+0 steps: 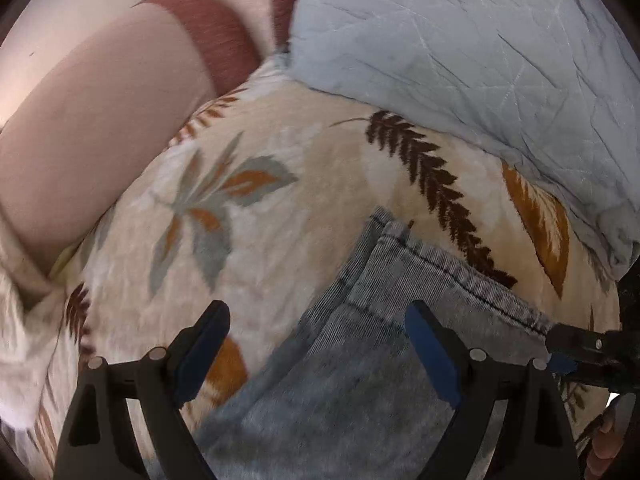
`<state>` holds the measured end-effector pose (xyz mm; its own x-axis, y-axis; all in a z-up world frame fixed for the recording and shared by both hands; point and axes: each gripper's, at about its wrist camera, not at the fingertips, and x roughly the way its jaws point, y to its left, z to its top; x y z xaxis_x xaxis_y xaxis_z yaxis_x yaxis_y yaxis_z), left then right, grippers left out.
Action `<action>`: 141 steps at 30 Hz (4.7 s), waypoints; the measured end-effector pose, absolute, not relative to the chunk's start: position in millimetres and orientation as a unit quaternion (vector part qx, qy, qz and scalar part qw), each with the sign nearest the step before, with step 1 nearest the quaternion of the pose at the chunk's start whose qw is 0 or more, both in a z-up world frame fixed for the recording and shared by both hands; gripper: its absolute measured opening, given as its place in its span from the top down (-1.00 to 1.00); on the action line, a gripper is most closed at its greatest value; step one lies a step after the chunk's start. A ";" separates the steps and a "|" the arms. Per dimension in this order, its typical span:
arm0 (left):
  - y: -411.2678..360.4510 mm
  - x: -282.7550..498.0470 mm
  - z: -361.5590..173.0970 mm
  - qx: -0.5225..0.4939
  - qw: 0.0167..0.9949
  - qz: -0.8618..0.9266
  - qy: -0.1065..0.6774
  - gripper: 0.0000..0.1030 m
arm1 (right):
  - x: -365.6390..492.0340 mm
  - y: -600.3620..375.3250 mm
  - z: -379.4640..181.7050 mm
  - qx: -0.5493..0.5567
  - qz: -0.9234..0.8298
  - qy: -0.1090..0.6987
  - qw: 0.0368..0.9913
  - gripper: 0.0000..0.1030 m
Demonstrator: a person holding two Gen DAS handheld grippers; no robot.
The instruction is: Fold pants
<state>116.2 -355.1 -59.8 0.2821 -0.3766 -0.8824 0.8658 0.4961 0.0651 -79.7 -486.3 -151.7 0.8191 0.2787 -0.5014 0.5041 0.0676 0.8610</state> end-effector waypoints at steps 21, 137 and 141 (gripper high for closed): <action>-398.1 123.9 -90.3 0.316 0.642 -0.534 0.451 -0.26 | -85.4 -481.8 -148.6 0.675 -0.089 0.278 0.678 -0.32; 114.0 35.0 -52.1 0.087 0.897 -0.113 0.418 -0.10 | -0.2 -220.6 -63.1 0.273 0.143 0.398 0.864 -0.11; 150.9 23.9 -75.9 0.038 0.895 -0.060 0.441 -0.10 | 8.5 -193.9 -76.6 0.227 0.115 0.423 0.870 0.16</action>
<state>23.9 150.9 -75.9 0.6045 -0.0745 -0.7931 0.1410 0.9899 0.0144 8.5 -193.9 -76.6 0.6154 0.3928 -0.6833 -0.0086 0.8702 0.4926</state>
